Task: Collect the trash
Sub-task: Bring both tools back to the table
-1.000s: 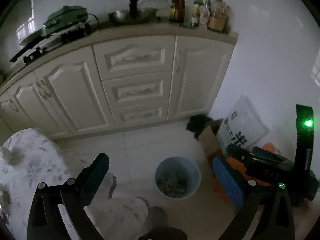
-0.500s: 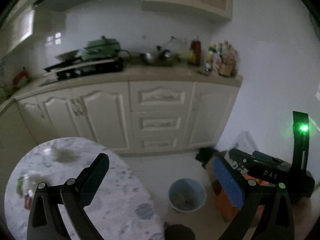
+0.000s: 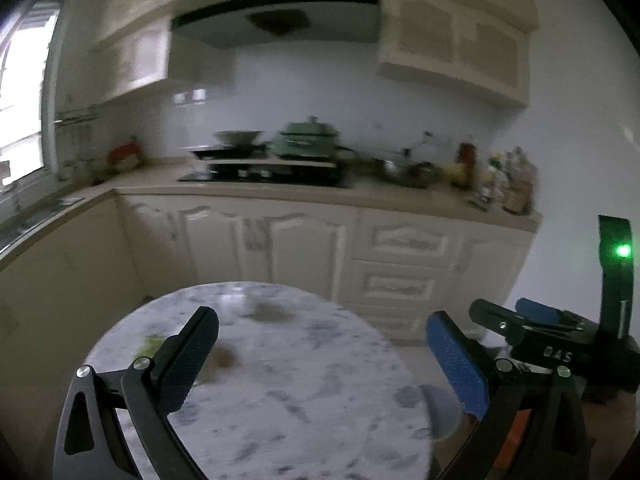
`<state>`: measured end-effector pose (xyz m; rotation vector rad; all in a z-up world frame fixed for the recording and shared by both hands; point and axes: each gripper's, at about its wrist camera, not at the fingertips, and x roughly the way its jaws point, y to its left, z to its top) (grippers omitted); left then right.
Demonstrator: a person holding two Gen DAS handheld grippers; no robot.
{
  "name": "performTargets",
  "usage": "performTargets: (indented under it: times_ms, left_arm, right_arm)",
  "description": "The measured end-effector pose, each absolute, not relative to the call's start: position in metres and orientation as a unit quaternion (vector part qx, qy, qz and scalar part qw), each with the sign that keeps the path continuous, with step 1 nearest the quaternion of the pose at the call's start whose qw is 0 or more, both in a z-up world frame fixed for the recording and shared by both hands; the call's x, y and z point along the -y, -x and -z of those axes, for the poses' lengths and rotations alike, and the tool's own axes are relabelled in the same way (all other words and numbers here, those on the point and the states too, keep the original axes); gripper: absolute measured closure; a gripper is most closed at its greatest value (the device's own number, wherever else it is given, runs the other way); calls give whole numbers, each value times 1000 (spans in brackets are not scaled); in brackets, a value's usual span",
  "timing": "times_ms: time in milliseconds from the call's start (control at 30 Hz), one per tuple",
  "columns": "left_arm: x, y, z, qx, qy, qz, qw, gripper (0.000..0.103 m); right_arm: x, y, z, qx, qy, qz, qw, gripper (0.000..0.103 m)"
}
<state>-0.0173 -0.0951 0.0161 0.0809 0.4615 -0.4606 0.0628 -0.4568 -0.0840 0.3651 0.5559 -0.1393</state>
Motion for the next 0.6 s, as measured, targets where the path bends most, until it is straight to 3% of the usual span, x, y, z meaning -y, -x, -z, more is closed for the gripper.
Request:
performTargets:
  times_ms: [400, 600]
  left_arm:
    - [8, 77, -21, -219, -6, 129, 967, 1]
    - [-14, 67, -21, -231, 5, 89, 969, 1]
  right_arm:
    - [340, -95, 63, -264, -106, -28, 958, 0]
    - [296, -117, 70, -278, -82, -63, 955, 0]
